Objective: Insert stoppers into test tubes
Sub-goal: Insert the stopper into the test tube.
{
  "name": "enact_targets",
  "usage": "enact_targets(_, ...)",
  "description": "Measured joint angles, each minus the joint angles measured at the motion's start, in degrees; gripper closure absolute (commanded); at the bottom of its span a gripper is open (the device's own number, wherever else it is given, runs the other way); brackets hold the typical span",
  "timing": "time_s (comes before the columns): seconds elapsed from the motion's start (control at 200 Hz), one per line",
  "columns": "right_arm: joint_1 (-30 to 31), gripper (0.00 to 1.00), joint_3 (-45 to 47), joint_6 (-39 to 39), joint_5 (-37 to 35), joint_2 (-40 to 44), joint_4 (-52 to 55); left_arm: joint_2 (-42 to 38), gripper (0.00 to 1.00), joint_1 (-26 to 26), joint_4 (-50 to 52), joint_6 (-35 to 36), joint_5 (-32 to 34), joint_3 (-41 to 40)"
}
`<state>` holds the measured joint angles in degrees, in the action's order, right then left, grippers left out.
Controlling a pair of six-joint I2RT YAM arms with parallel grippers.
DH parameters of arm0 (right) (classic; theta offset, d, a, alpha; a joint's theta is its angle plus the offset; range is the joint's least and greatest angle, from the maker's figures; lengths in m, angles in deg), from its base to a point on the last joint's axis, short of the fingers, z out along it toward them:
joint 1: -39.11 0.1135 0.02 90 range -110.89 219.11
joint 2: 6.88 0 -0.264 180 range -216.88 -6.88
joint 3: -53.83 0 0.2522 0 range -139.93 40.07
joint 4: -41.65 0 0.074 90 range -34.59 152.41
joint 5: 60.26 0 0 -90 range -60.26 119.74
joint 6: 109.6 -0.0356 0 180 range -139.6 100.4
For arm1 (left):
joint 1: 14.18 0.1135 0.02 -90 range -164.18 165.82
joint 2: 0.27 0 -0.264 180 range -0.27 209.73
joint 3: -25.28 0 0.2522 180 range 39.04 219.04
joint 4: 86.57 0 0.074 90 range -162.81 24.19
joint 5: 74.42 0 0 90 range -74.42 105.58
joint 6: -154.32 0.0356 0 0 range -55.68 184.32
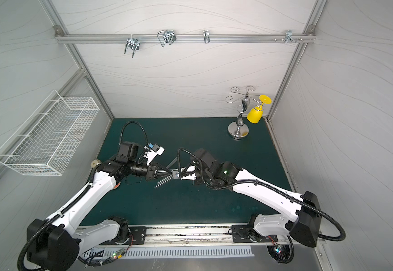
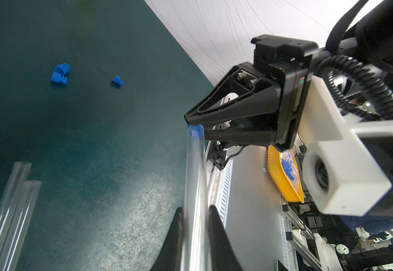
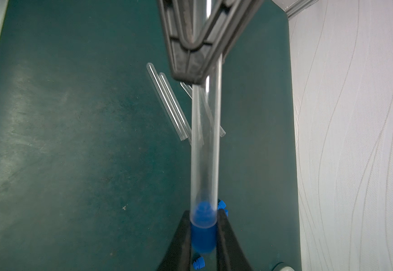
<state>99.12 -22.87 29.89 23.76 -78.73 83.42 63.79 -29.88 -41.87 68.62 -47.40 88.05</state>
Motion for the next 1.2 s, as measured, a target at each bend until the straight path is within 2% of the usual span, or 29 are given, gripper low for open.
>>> enact_targets(0.11,0.0,0.79,0.0,0.1,0.4,0.0,-0.3,0.0,1.00,0.0,0.0,0.1,-0.1,0.0)
enact_targets(0.305,1.9,0.71,-1.3,0.6,6.3,-0.2,-6.4,0.0,1.00,-1.0,-2.5,0.2,-2.3,0.0)
enact_targets(0.645,-0.5,0.51,-1.5,-0.2,11.8,2.0,-7.2,0.0,1.00,-0.4,-3.3,-0.2,-2.8,0.0)
enact_targets(0.78,-4.9,0.50,-1.1,-3.1,16.9,7.5,-6.5,-0.2,1.00,0.7,-5.6,-1.9,-3.5,-0.2)
enact_targets(0.9,-11.2,0.50,1.4,-7.8,23.6,13.8,-7.5,-0.8,1.00,1.7,-8.1,-5.1,-4.3,-0.6)
enact_targets(1.07,-22.6,0.54,8.6,-16.6,34.4,19.5,-13.0,-1.2,1.00,2.2,-11.0,-9.3,-5.9,-0.6)
enact_targets(1.2,-26.7,0.56,14.3,-21.6,38.9,20.8,-17.7,-1.4,1.00,2.2,-13.0,-12.3,-7.6,-0.6)
